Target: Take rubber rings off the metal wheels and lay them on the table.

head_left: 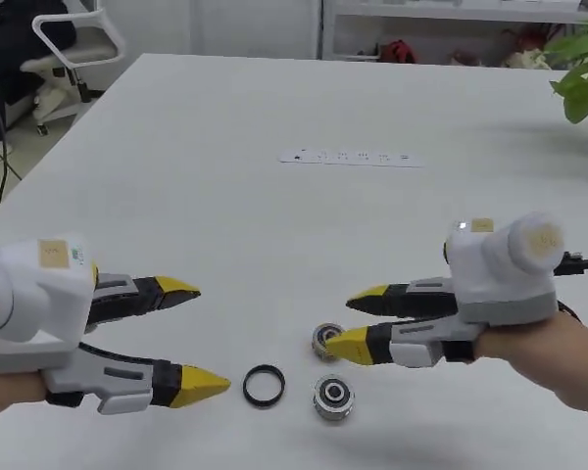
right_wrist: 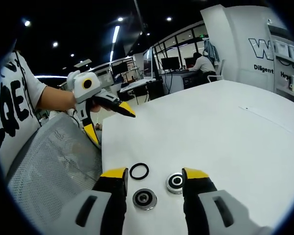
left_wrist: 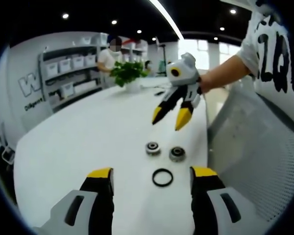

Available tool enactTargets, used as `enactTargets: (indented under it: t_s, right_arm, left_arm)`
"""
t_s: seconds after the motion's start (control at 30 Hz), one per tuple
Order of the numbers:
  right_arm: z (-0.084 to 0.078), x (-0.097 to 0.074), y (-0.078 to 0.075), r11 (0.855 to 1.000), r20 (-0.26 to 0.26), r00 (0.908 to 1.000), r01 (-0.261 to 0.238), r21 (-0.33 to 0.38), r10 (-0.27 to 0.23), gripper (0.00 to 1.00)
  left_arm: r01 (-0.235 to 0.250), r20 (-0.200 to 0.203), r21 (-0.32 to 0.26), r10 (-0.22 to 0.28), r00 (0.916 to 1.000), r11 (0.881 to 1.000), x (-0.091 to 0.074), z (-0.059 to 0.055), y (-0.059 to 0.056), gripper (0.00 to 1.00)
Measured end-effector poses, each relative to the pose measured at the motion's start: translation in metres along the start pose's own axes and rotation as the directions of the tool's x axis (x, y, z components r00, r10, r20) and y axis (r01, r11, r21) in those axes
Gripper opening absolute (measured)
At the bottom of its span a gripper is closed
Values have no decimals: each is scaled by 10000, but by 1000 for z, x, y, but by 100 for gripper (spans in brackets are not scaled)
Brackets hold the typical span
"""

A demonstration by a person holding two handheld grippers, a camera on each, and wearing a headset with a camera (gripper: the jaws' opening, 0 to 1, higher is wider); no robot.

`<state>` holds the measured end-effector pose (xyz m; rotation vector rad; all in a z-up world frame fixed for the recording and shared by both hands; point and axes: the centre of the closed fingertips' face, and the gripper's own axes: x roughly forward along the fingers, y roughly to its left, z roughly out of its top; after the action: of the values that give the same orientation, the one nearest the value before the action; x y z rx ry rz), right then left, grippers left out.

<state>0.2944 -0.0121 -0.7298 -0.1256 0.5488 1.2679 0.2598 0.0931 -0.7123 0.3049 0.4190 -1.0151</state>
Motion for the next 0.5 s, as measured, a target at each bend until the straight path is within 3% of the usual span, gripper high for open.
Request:
enactTargets:
  t_s: [0.5]
  right_arm:
    - [-25,-31,-8,9952,308,9948,974,4,-974,54]
  left_arm:
    - [-177,16,-37,177,9998,9998,-3,-2,2,67]
